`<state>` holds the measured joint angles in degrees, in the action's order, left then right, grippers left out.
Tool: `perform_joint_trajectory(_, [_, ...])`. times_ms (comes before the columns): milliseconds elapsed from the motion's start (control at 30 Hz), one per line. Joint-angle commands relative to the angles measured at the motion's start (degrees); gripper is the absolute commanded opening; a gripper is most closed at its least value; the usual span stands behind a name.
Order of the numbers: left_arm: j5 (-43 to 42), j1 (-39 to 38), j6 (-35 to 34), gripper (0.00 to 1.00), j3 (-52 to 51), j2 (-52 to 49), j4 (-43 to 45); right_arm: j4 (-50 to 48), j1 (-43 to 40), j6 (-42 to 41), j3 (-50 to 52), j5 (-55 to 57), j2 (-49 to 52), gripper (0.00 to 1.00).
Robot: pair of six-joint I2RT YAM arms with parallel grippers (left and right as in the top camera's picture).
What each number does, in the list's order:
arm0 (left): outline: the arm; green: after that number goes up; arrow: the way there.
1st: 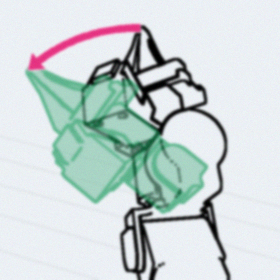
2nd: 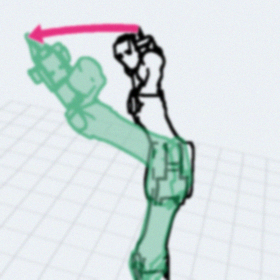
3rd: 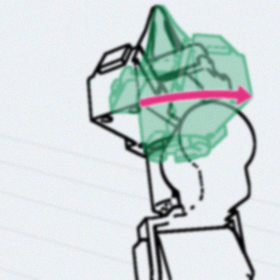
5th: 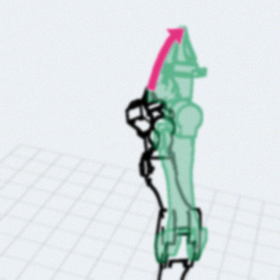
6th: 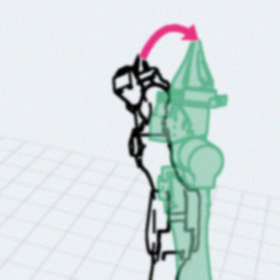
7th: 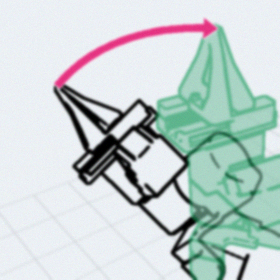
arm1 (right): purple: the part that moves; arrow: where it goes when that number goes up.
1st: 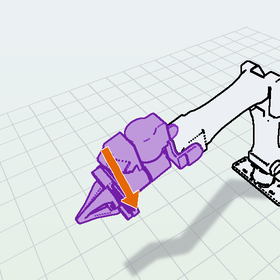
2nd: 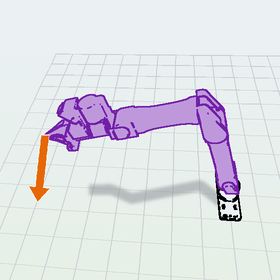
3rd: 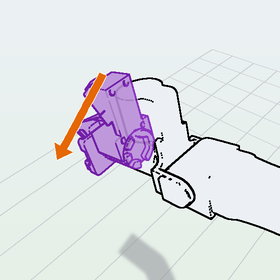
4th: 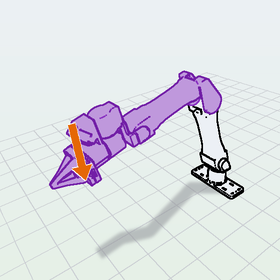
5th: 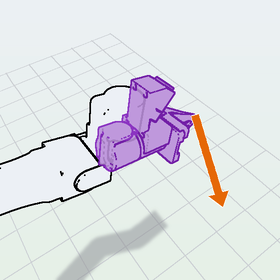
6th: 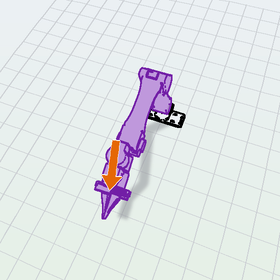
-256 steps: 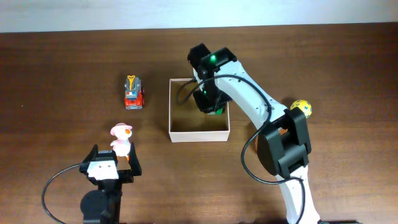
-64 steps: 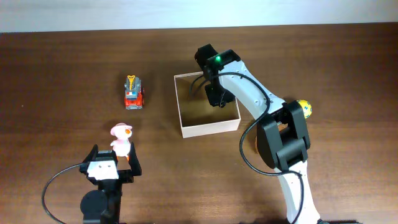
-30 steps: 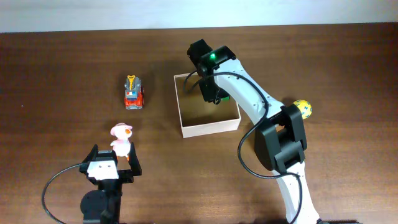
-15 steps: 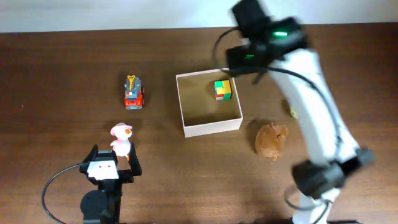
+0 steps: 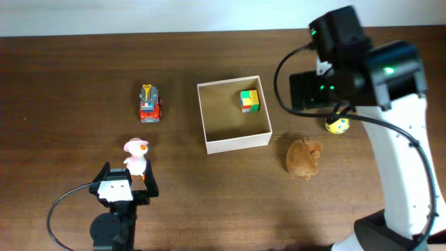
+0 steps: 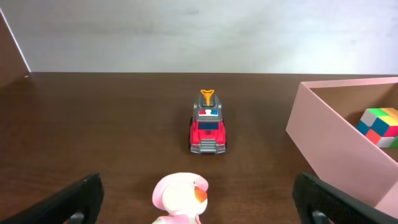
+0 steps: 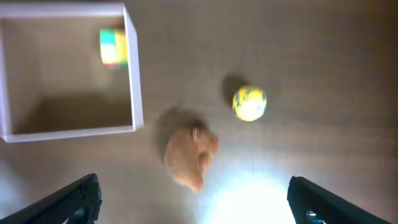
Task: Pack container
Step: 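Move the right gripper to the brown plush capybara and grasp it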
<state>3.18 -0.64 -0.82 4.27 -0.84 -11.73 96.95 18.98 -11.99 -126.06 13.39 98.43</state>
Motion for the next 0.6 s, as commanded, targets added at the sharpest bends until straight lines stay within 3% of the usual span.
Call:
perform_joint_trajectory(0, [-0.9, 0.3, 1.1, 0.99, -0.7, 0.5, 0.2, 0.3, -0.4, 0.3, 7.1, -1.3, 0.2, 0.99])
perform_joint_trajectory(133, [-0.9, 0.3, 1.1, 0.99, -0.7, 0.5, 0.2, -0.3, -0.3, -2.4, 13.4, -0.1, -0.5, 0.99])
perform_joint_trajectory(567, [-0.9, 0.3, 1.1, 0.99, -0.7, 0.5, 0.2, -0.5, -0.3, -2.5, 19.8, -2.2, -10.7, 0.99])
